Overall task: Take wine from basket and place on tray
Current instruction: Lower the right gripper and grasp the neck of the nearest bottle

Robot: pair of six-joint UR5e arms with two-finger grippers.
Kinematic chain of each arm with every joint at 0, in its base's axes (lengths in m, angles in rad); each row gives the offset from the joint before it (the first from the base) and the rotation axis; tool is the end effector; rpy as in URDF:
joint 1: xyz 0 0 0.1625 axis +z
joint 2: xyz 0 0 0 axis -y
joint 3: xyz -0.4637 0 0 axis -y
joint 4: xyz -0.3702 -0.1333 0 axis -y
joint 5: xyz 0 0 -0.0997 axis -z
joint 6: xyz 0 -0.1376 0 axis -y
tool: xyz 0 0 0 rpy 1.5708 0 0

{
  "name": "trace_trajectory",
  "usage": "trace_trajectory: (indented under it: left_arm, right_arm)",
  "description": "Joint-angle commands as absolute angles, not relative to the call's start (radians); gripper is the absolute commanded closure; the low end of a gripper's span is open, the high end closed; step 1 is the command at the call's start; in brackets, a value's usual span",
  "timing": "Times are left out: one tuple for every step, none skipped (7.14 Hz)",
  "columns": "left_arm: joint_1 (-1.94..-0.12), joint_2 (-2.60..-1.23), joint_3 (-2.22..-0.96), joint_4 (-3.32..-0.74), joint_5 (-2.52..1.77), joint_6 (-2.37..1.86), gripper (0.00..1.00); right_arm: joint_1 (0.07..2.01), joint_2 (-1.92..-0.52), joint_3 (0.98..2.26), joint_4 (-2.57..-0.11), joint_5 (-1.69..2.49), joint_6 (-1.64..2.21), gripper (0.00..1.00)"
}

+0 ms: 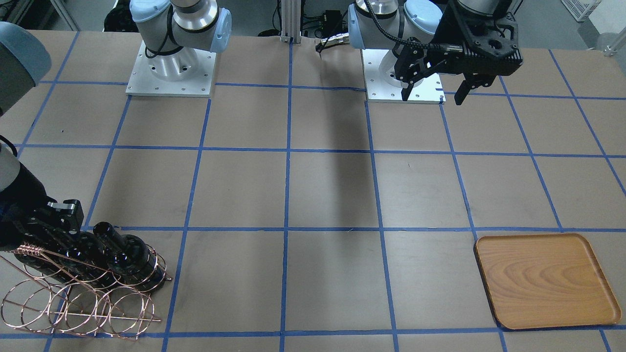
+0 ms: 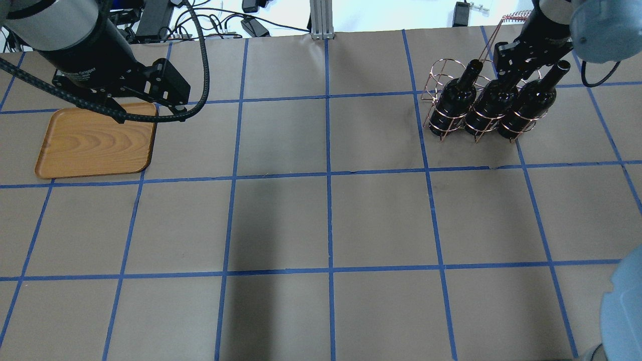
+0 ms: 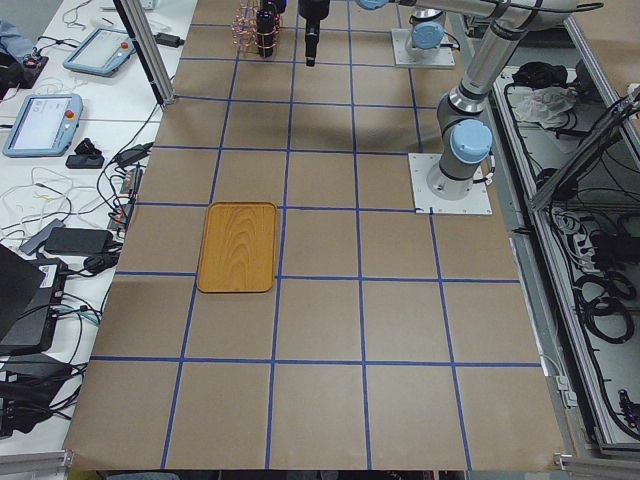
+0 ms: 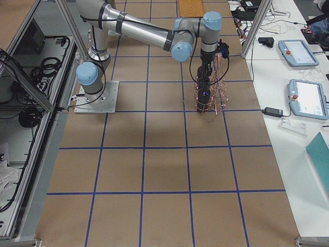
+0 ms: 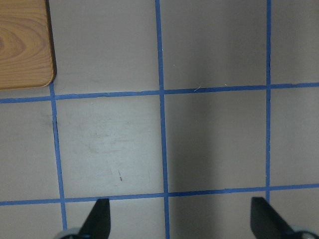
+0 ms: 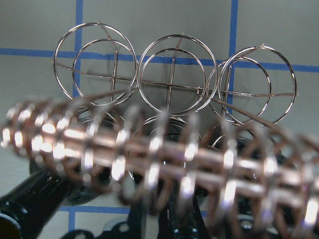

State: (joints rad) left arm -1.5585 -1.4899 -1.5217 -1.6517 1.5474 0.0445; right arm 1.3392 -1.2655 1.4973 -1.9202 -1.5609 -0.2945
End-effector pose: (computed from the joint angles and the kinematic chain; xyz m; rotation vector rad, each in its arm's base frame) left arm -0.1311 -0.4376 0.5402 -0.0511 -3.1182 0.0776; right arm -0.0101 -0.6293 0.3948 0.0989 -3.1137 0.1811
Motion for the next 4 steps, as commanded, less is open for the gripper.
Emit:
trace_trajectory:
  left_arm:
    - [-1.559, -1.489, -1.522, -1.652, 1.548, 0.044, 0.00]
    - [-1.559, -1.489, -1.522, -1.652, 1.548, 0.044, 0.00]
    - [-1.559, -1.489, -1.522, -1.652, 1.546, 0.044, 0.00]
    - [-1.559, -1.489, -1.522, -1.652, 1.548, 0.044, 0.00]
  right_arm:
    - [1.339, -1.266, 1.493, -1.922, -1.552, -0.296, 0.93]
    - [1.339, -1.267, 1.491, -1.922, -1.554, -0.296, 1.00]
    - [1.339, -1.269, 1.491, -1.916, -1.555, -0.296, 1.00]
    - [1.339, -1.276, 1.488, -1.904, -1.560, -0.298, 1.00]
